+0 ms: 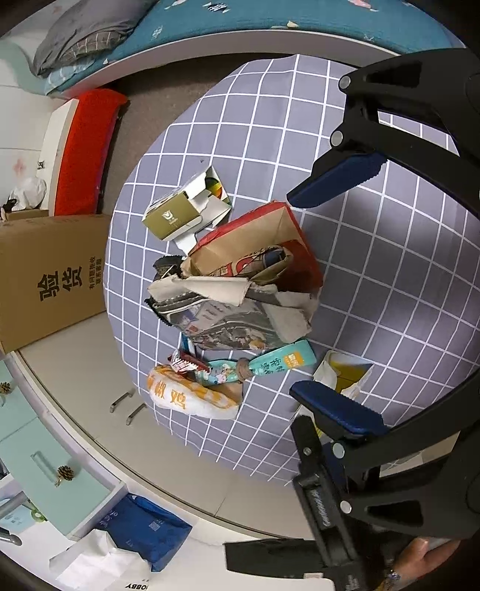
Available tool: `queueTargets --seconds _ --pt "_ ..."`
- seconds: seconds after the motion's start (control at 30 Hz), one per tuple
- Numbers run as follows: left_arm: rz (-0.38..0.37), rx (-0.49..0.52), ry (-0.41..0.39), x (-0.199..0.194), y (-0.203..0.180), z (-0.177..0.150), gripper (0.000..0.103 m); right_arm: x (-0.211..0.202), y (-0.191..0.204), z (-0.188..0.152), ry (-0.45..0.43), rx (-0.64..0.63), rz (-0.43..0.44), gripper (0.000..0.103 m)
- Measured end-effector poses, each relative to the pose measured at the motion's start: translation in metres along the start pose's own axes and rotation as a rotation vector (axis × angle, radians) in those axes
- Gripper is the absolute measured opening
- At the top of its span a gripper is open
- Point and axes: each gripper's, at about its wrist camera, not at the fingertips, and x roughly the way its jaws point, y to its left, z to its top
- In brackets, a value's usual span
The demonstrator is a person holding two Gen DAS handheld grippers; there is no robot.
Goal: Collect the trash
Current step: 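Grasp the yellow-and-white box with the left gripper and lift it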
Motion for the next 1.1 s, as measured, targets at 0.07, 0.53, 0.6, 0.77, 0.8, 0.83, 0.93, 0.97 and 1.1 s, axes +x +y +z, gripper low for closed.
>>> queueTargets --seconds 0.07,0.53,0.6,0.77,0.8,0.83,0.93,0.97,1.1 --pt "0.064 0.006 0.02 0.011 -0.007 0.001 0.085 0.001 -0.002 -0.001 0.002 0.002 -0.006 0.093" --pt "0.111 0.079 0.071 0.026 0.007 0.007 0.063 0.011 0.013 -0.014 0.051 0.01 0.037 0.092" --pt "0.125 0.116 0.048 0.017 0.009 0.01 0.062 0.014 0.02 -0.015 0.061 0.019 0.055 0.092" --pt "0.158 0.198 -0.04 -0.011 0.01 0.029 0.061 0.018 0.047 -0.017 0.078 0.001 0.128 0.092" --pt "0.157 0.208 -0.06 -0.017 0.01 0.032 0.061 0.016 0.051 -0.016 0.071 -0.009 0.137 0.092" --pt "0.16 0.216 -0.078 -0.025 0.011 0.036 0.061 0.014 0.061 -0.014 0.056 -0.035 0.151 0.089" --pt "0.162 0.227 -0.114 -0.037 0.009 0.044 0.061 0.014 0.077 -0.006 0.044 -0.089 0.176 0.081" --pt "0.16 0.227 -0.117 -0.04 0.009 0.047 0.061 0.015 0.08 -0.004 0.04 -0.096 0.182 0.079" --pt "0.157 0.235 -0.112 -0.034 0.01 0.054 0.061 0.037 0.084 0.013 0.03 -0.124 0.16 0.052"
